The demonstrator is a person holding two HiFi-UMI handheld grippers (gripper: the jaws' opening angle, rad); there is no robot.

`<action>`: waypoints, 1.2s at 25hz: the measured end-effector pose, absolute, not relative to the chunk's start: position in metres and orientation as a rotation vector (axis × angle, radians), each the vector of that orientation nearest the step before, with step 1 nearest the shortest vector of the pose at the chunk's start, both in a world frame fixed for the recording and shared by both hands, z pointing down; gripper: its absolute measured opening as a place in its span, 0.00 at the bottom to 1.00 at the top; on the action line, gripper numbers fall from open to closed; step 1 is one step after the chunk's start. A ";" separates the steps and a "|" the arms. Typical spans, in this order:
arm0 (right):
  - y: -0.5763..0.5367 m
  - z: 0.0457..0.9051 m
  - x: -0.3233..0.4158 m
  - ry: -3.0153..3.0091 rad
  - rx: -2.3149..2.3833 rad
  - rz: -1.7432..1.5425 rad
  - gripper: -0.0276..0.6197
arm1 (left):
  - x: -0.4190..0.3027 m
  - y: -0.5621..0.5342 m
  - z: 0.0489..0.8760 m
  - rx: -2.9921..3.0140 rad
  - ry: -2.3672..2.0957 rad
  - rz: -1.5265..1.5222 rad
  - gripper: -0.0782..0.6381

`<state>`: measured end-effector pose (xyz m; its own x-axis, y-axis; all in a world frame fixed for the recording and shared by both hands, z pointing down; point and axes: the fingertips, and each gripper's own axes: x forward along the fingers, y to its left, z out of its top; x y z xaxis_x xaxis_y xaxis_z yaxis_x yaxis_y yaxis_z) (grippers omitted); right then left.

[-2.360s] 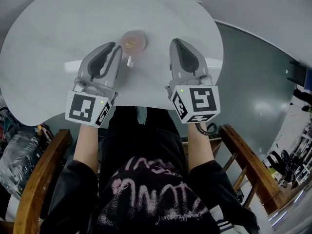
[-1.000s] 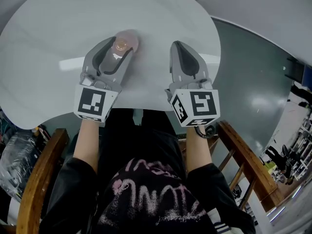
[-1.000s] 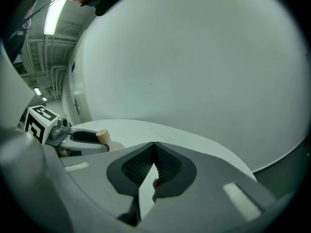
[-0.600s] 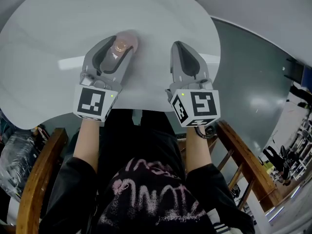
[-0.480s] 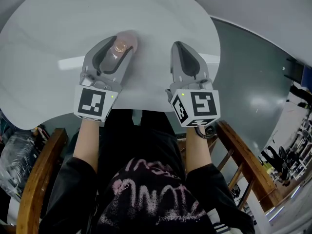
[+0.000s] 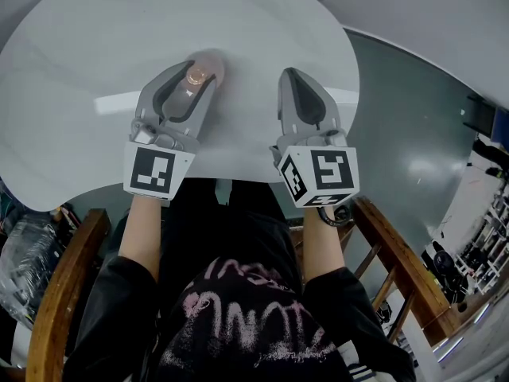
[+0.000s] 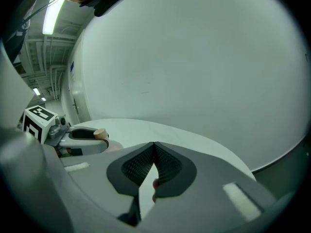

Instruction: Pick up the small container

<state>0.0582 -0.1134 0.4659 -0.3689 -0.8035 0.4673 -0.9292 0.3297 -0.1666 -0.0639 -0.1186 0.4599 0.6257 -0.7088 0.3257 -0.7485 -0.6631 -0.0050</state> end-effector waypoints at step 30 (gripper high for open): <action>-0.111 0.473 0.059 -2.290 1.530 0.606 0.06 | -0.061 -0.119 0.459 2.718 -1.254 0.413 0.30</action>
<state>0.0591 -0.1111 0.4731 -0.3747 -0.7907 0.4841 -0.9266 0.3363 -0.1681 -0.0610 -0.1191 0.4590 0.6194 -0.7276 0.2947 -0.7604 -0.6495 -0.0054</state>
